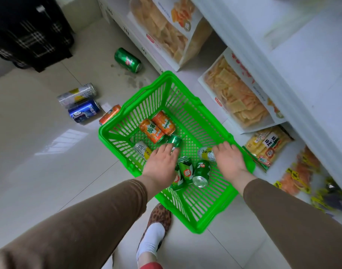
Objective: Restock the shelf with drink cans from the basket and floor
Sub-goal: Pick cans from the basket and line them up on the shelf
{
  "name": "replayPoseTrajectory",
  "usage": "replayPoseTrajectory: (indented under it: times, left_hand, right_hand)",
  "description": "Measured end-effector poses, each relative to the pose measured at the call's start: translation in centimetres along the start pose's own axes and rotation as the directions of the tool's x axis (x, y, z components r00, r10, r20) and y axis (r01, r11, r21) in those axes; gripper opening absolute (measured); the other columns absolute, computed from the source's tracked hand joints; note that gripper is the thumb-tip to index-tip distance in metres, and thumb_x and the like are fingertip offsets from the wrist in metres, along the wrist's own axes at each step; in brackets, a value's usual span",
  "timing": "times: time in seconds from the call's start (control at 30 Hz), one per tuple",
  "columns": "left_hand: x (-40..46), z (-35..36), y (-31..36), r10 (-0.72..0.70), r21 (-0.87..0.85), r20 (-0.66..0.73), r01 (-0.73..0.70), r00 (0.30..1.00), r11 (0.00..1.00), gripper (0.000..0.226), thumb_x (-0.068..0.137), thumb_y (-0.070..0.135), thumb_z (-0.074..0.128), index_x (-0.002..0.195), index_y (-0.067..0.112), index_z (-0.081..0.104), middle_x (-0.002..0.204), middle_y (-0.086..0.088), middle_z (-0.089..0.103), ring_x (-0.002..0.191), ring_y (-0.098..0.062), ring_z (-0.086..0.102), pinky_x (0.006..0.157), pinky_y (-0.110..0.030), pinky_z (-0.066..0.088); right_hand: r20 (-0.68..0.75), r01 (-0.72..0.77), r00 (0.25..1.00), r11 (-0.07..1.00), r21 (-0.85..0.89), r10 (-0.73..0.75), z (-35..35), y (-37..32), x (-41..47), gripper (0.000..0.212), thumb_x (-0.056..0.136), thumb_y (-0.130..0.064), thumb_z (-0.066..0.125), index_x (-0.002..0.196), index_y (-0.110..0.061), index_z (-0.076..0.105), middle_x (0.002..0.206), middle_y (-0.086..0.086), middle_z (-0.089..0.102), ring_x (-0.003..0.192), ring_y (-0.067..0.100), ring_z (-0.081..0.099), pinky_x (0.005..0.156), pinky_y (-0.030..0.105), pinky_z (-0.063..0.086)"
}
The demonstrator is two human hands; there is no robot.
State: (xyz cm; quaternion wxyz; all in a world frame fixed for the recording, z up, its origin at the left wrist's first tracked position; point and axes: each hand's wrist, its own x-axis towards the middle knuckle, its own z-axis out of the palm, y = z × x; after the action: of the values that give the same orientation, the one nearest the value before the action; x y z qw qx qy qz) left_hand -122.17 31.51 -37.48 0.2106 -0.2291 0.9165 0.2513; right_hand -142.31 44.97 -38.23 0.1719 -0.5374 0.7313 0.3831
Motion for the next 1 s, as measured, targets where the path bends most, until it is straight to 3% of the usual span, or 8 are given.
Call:
replayPoseTrajectory:
  times: [0.07, 0.17, 0.23, 0.3, 0.5, 0.7, 0.83, 1.0]
  left_hand:
    - [-2.0, -2.8, 0.0, -0.013, -0.005, 0.003, 0.013, 1.000, 1.000, 0.079, 0.089, 0.035, 0.062, 0.153, 0.015, 0.019, 0.157, -0.011, 0.021, 0.145, -0.030, 0.018, 0.118, -0.042, 0.018]
    - [-5.5, -8.6, 0.1, -0.025, -0.004, -0.022, 0.025, 0.999, 1.000, 0.079, 0.089, 0.034, 0.061, 0.153, 0.016, 0.018, 0.156, -0.011, 0.022, 0.143, -0.030, 0.021, 0.117, -0.042, 0.019]
    - [-8.1, -13.4, 0.3, -0.019, -0.001, -0.063, 0.019, 0.998, 1.000, 0.079, 0.087, 0.035, 0.062, 0.152, 0.016, 0.021, 0.152, -0.009, 0.028, 0.140, -0.029, 0.026, 0.115, -0.041, 0.024]
    - [-11.0, -18.7, 0.6, -0.010, 0.000, -0.119, 0.010, 0.993, 1.000, 0.079, 0.084, 0.034, 0.064, 0.150, 0.017, 0.026, 0.148, -0.008, 0.033, 0.137, -0.027, 0.030, 0.112, -0.039, 0.028]
    - [-19.4, -35.2, 2.2, 0.038, 0.019, -0.281, -0.034, 0.959, 0.999, 0.083, 0.079, 0.032, 0.065, 0.151, 0.015, 0.028, 0.149, -0.009, 0.034, 0.138, -0.028, 0.031, 0.110, -0.037, 0.030]
    - [-25.7, -49.3, 5.0, 0.165, 0.071, -0.463, -0.149, 0.871, 0.986, 0.085, 0.074, 0.035, 0.073, 0.147, 0.015, 0.034, 0.144, -0.008, 0.040, 0.134, -0.029, 0.037, 0.105, -0.040, 0.038]
    - [-26.7, -56.4, 7.2, 0.245, 0.145, -0.515, -0.198, 0.822, 0.969, 0.087, 0.076, 0.039, 0.072, 0.148, 0.014, 0.031, 0.146, -0.010, 0.038, 0.131, -0.031, 0.038, 0.105, -0.042, 0.038]
    - [-25.0, -63.3, 11.0, 0.314, 0.232, -0.530, -0.222, 0.788, 0.947, 0.087, 0.079, 0.047, 0.072, 0.148, 0.016, 0.029, 0.146, -0.007, 0.036, 0.133, -0.029, 0.035, 0.107, -0.040, 0.035]
  right_hand:
    - [-0.033, -0.067, 0.996, 0.942, 0.329, 0.083, -2.5, 0.8, -2.5, 0.056, 0.090, -0.028, 0.069, 0.137, -0.016, 0.043, 0.127, 0.006, 0.055, 0.115, 0.026, 0.055, 0.093, 0.036, 0.046]
    - [-0.065, -0.058, 0.982, 0.613, 0.788, 0.177, -8.1, 1.3, -7.1, 0.063, 0.086, -0.028, 0.076, 0.140, -0.018, 0.045, 0.130, 0.007, 0.051, 0.112, 0.028, 0.058, 0.092, 0.038, 0.048]
    - [-0.124, 0.008, 0.967, 0.456, 0.890, 0.224, -12.9, 1.7, -10.5, 0.061, 0.087, -0.025, 0.076, 0.140, -0.021, 0.047, 0.131, 0.004, 0.048, 0.113, 0.025, 0.057, 0.095, 0.035, 0.047]
    - [-0.188, 0.079, 0.947, 0.377, 0.923, 0.261, -18.3, 2.3, -14.0, 0.058, 0.087, -0.024, 0.076, 0.137, -0.025, 0.048, 0.132, 0.001, 0.048, 0.115, 0.020, 0.056, 0.099, 0.034, 0.045]
    - [-0.330, 0.225, 0.853, 0.286, 0.931, 0.405, -34.6, 6.3, -24.7, 0.067, 0.078, -0.023, 0.082, 0.128, -0.032, 0.037, 0.123, -0.001, 0.056, 0.109, 0.016, 0.056, 0.097, 0.031, 0.045]
    - [-0.486, 0.391, 0.758, 0.293, 0.872, 0.435, -48.5, 13.0, -35.3, 0.057, 0.083, -0.020, 0.077, 0.125, -0.037, 0.042, 0.121, -0.005, 0.056, 0.106, 0.010, 0.058, 0.087, 0.019, 0.043]
    - [-0.597, 0.455, 0.672, 0.391, 0.800, 0.438, -55.0, 18.0, -39.4, 0.060, 0.082, -0.007, 0.076, 0.134, -0.024, 0.050, 0.127, 0.000, 0.046, 0.112, 0.002, 0.050, 0.106, 0.030, 0.043]
    - [-0.598, 0.398, 0.686, 0.474, 0.786, 0.415, -60.0, 24.4, -40.8, 0.059, 0.089, -0.010, 0.071, 0.141, -0.028, 0.047, 0.128, -0.005, 0.039, 0.118, 0.008, 0.046, 0.107, 0.039, 0.047]
